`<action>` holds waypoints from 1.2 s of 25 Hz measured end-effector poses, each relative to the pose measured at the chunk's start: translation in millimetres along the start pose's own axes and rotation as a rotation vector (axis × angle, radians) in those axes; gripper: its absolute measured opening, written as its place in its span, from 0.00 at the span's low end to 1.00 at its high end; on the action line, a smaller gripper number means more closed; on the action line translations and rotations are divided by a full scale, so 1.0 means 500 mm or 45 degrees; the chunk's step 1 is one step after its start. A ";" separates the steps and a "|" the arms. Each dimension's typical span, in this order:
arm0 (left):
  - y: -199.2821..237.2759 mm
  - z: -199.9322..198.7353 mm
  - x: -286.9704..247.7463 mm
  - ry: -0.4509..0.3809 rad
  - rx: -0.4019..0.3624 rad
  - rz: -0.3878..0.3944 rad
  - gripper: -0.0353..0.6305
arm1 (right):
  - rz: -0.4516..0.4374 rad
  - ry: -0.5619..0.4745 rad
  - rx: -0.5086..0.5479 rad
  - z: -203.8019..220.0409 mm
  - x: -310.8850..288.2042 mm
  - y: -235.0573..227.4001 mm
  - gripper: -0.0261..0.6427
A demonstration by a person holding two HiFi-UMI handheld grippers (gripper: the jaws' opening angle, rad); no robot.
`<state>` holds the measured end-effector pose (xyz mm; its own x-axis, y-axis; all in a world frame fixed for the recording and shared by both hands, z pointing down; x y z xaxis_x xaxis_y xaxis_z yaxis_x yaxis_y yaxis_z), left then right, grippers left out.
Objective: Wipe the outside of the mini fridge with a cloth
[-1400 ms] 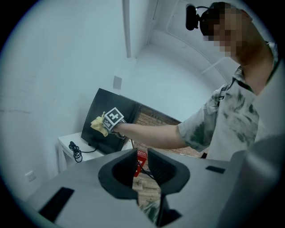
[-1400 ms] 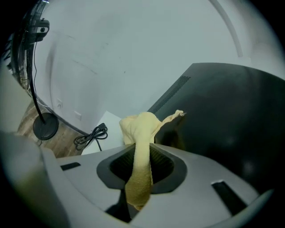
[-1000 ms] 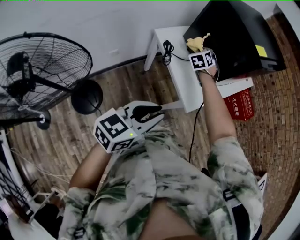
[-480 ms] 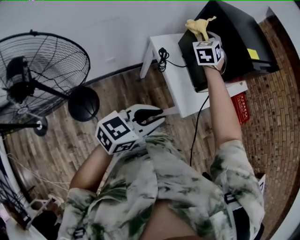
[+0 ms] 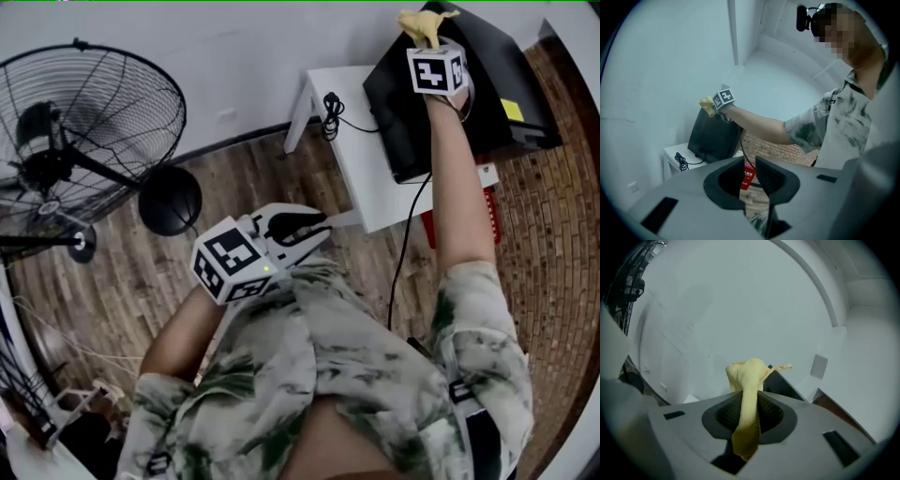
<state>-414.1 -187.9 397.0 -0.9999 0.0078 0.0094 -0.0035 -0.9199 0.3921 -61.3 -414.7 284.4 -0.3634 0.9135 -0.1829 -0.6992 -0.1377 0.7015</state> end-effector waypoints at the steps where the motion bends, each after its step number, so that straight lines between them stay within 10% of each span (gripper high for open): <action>1: 0.002 0.000 0.002 -0.001 0.003 -0.006 0.17 | -0.006 0.028 0.001 0.011 -0.008 0.008 0.17; 30: 0.122 -0.002 0.006 0.005 0.081 -0.205 0.17 | -0.289 0.400 -0.089 0.297 -0.242 0.304 0.17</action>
<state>-417.6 -244.2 420.2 -0.9865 0.1515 -0.0619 -0.1632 -0.8803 0.4454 -32.0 -489.5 515.2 -0.3580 0.7635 -0.5376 -0.8198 0.0187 0.5724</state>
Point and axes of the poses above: the fingertips, and each gripper's own axes: x backward along the fingers, y to its left, z out of its underside, the point moved 9 cm from there along x, backward along the fingers, and after that the axes turned 9 degrees about -y, right-handed, at the moved point
